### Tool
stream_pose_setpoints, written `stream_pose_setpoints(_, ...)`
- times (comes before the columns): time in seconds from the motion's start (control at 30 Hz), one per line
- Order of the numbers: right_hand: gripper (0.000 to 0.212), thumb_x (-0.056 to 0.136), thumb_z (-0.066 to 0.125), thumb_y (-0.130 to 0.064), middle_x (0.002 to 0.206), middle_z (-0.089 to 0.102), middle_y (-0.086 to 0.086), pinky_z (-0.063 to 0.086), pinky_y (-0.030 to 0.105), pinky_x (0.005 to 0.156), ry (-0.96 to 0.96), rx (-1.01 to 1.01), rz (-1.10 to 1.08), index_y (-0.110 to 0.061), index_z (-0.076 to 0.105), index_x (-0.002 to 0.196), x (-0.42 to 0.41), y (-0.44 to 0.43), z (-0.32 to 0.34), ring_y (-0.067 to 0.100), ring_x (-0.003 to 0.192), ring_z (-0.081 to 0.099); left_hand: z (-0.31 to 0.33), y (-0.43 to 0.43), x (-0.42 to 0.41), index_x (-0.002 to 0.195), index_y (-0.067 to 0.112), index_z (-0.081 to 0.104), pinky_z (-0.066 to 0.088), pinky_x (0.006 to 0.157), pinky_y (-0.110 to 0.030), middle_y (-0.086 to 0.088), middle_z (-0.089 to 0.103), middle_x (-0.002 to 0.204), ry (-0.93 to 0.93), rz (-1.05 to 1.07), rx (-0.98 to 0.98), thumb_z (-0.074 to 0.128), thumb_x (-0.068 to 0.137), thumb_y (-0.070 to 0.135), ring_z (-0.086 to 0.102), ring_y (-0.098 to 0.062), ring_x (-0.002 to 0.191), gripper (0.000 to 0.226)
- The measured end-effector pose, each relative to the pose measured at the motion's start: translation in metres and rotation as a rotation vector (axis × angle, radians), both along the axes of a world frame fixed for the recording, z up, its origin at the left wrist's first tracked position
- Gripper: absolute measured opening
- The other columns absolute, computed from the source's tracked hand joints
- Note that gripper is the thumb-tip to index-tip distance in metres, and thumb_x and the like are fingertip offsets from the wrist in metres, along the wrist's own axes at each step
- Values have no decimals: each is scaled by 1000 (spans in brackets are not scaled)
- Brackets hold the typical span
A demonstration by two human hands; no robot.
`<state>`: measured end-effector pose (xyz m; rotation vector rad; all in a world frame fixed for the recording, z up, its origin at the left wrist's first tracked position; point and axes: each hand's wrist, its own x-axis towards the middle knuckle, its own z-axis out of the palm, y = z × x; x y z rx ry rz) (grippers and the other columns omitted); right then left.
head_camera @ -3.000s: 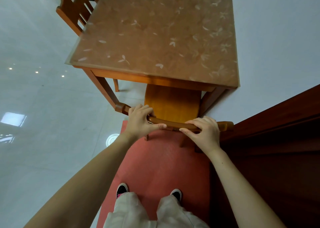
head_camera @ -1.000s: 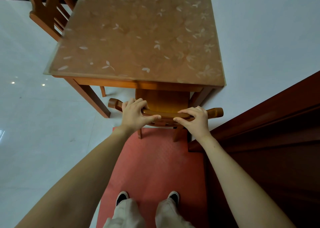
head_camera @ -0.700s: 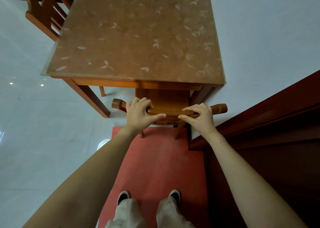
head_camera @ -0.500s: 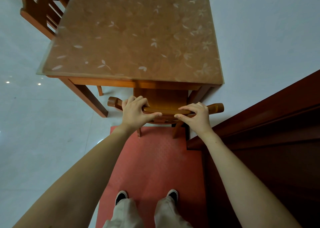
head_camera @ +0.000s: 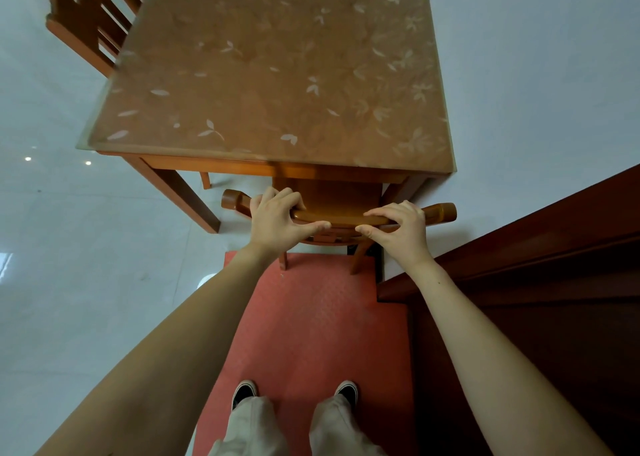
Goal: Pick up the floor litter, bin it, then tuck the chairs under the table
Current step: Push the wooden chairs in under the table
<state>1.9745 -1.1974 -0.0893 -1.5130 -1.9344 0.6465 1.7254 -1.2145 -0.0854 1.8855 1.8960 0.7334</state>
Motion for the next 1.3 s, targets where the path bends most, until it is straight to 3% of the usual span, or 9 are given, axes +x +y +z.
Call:
stream_pose_setpoints(0.13, 40, 73, 65, -66, 85, 64, -20, 39, 41, 96, -2, -3, 13, -31, 74, 91, 5, 8, -1, 2, 88, 50, 0, 4, 5, 70, 23, 51, 20, 78, -30, 12, 50, 74, 1, 11, -4, 55, 62, 85, 36, -9, 84, 62)
stream_pose_setpoints(0.53, 38, 74, 66, -66, 84, 63, -21, 40, 42, 94, 1, 27, 24, -33, 74, 90, 9, 18, -1, 6, 89, 53, -4, 11, 8, 72, 23, 52, 19, 80, -30, 12, 52, 76, 7, 19, 6, 56, 63, 84, 37, -9, 85, 61)
stream_pose_setpoints(0.73, 27, 79, 70, -58, 91, 67, -19, 30, 36, 105, -6, -31, 28, -36, 72, 94, 11, 14, 1, 9, 99, 53, -1, 7, 7, 75, 30, 57, 21, 83, -31, 14, 50, 77, 3, -23, 16, 54, 68, 80, 39, -9, 85, 50)
stream_pose_setpoints(0.9, 25, 90, 66, -42, 105, 69, -12, 12, 27, 114, -15, -18, 22, -26, 73, 107, 8, 4, 5, 3, 106, 56, -2, -6, -3, 98, 26, 72, 35, 89, -33, 17, 61, 85, -124, -31, 91, 57, 79, 66, 49, -5, 89, 47)
stream_pose_setpoints(1.07, 23, 89, 69, -37, 107, 70, -9, 11, 24, 113, 20, -28, -38, -23, 74, 106, 2, 0, 5, 2, 105, 56, 3, -4, -3, 97, 25, 75, 42, 84, -33, 17, 64, 85, -168, 4, 52, 66, 74, 61, 52, -4, 87, 43)
stream_pose_setpoints(1.3, 23, 88, 68, -42, 102, 69, -13, 13, 27, 112, -2, -80, -33, -27, 74, 103, 4, 4, 11, 6, 107, 57, 10, -2, -1, 100, 20, 75, 37, 79, -27, 12, 66, 87, -139, 13, 36, 75, 76, 47, 49, -5, 87, 36)
